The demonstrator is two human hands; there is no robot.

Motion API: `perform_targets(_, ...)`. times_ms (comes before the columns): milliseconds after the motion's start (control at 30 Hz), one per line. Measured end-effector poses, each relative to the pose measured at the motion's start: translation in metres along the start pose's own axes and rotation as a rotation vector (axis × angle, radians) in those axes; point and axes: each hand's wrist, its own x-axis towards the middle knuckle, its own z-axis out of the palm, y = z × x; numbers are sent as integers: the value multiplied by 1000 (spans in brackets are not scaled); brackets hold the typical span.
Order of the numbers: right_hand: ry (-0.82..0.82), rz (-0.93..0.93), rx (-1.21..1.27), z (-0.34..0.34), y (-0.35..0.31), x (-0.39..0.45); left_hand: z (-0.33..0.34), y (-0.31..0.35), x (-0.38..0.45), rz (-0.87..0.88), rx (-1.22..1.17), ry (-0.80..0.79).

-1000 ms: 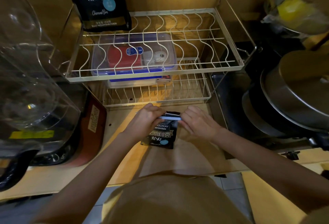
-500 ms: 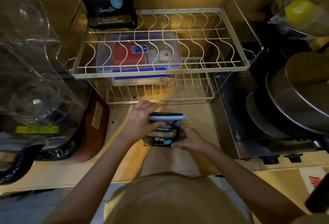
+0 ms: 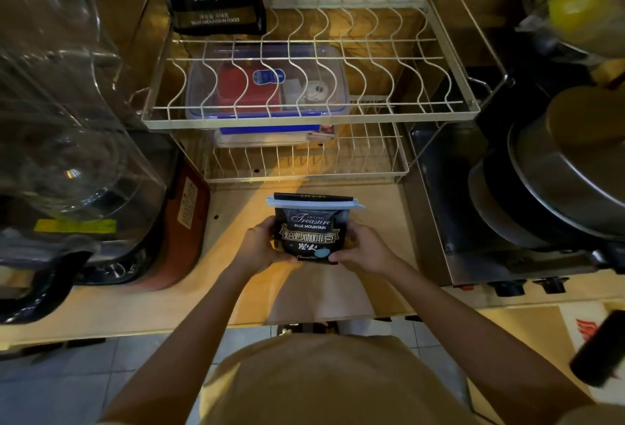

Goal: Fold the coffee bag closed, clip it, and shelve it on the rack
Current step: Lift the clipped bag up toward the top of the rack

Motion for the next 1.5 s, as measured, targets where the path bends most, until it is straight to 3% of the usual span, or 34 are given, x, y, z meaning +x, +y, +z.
perform_targets(233, -85, -126, -68, -45, -54, -17, -43, 42, -20, 146, 25, 41)
perform_targets(467, -29, -306, -145, -96, -135, -46, -108, 129, -47, 358, 32, 109)
perform_targets(1033, 231, -646, 203, -196, -273, -12, -203, 267, -2, 650, -231, 333)
perform_targets(1333, 278, -549, 417, -195, -266, 65, -191, 267, 70, 600, -249, 556)
perform_targets(1500, 317, -410, 375, -185, -252, 99, -166, 247, 93, 612, -106, 821)
